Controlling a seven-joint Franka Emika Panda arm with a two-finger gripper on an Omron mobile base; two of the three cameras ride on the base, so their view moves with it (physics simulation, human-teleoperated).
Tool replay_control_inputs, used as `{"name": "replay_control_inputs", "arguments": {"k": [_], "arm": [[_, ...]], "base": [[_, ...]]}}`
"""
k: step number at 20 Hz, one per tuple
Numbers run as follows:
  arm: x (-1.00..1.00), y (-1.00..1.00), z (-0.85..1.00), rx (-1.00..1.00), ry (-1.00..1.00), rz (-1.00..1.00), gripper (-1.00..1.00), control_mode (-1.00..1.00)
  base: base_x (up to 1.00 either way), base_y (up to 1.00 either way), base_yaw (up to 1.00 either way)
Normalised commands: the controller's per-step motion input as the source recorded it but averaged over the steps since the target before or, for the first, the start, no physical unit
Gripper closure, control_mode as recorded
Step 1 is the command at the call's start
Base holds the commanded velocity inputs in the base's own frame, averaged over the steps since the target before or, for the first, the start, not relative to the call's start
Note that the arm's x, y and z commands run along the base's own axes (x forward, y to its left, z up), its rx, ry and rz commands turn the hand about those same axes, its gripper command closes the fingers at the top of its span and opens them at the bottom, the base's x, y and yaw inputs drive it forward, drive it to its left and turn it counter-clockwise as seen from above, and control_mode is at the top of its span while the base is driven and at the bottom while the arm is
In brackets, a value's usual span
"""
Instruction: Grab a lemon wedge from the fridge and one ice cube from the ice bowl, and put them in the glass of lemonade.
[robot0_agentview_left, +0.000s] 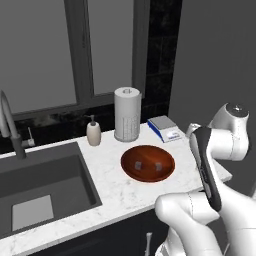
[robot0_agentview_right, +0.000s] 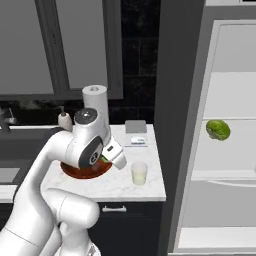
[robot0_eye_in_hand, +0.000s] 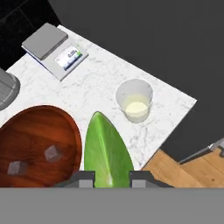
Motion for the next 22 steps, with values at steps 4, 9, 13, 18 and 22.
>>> {"name": "replay_control_inputs", "arguments": {"k": [4, 9, 13, 18, 22], "arm": [[0.52, -0.58, 0.08, 0.0, 0.12, -0.11, 1.0, -1.0], [0.32, -0.55, -0.03, 0.0, 0.2, -0.04, 1.0, -1.0], [0.26, -0.2, -0.27, 0.0, 0.11, -0.02, 1.0, -1.0], [0.02, 0.0, -0.35, 0.0, 0.0, 0.0, 1.0, -1.0], [0.0, 0.02, -0.21, 0.0, 0.02, 0.0, 1.0, -1.0]], "base": [[0.0, 0.0, 0.0], [0.0, 0.0, 0.0], [0.0, 0.0, 0.0], [0.0, 0.0, 0.0], [0.0, 0.0, 0.0]]}}
